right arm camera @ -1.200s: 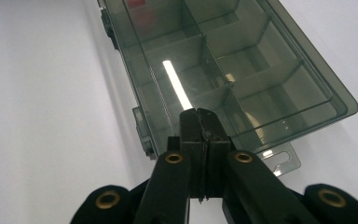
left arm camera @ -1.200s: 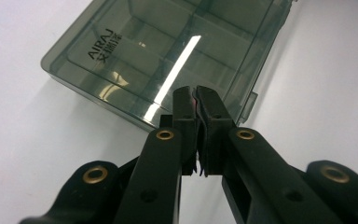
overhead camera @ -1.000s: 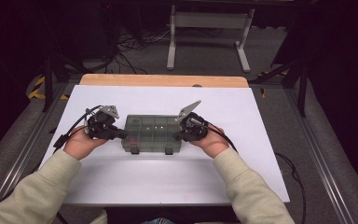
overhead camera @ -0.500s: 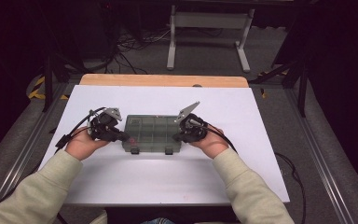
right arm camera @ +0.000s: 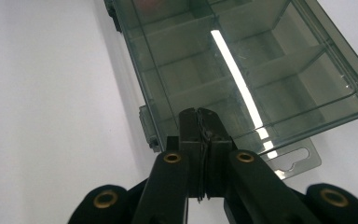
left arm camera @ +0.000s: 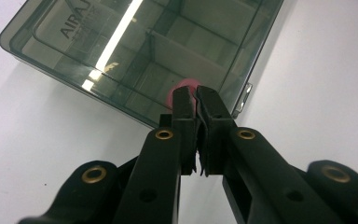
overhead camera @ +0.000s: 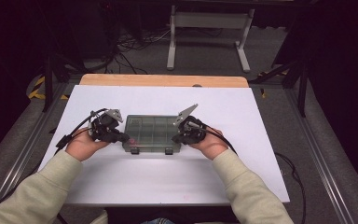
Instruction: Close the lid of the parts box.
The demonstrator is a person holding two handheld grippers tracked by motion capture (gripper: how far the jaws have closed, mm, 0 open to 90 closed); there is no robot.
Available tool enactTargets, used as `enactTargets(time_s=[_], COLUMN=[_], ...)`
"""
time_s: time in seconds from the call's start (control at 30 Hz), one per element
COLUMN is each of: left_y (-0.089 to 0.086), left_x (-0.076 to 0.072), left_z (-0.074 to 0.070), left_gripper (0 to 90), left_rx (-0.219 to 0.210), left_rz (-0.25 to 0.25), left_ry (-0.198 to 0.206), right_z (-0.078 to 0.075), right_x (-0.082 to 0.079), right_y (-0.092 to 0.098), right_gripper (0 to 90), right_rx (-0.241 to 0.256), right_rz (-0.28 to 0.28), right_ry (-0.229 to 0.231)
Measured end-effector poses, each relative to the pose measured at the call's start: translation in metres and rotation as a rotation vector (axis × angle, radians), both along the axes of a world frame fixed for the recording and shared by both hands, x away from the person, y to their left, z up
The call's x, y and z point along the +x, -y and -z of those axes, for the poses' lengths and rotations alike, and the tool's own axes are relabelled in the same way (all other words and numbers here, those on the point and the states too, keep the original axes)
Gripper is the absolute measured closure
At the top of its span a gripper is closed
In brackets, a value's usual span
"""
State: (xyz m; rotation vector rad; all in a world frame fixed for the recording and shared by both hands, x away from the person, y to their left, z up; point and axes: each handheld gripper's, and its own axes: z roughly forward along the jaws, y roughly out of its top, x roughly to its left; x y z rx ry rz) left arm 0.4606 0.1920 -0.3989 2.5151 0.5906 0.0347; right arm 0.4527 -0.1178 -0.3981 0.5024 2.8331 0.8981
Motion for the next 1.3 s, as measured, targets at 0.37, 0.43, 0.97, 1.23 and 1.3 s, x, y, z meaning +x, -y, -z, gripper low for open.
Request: enactTargets(time_s=[0.37,0.43,0.97,1.23,1.3], left_y=[-0.002,-0.002,-0.008,-0.010,-0.012], left_x=[-0.002,-0.004,-0.022,-0.031,-0.034], left_z=[0.000,0.000,-0.017,-0.024,-0.027], left_gripper=[83.2,82.0,34.3,9.6,6.9], left_rx=[-0.013,-0.005,-0.108,-0.156,-0.184], left_rz=[-0.015,-0.028,-0.091,-0.106,-0.106], left_ry=[0.007,0.021,0.147,0.185,0.192], right_z=[0.000,-0.001,-0.015,-0.022,-0.025], right_x=[-0.001,-0.001,-0.007,-0.013,-0.015], right_y=[0.000,0.001,0.006,0.004,0.004], right_gripper=[85.1,83.5,34.8,17.7,15.5], right_rx=[0.008,0.016,0.103,0.141,0.153], right_rz=[0.004,0.007,0.009,-0.016,-0.013], right_ry=[0.013,0.015,0.087,0.128,0.143])
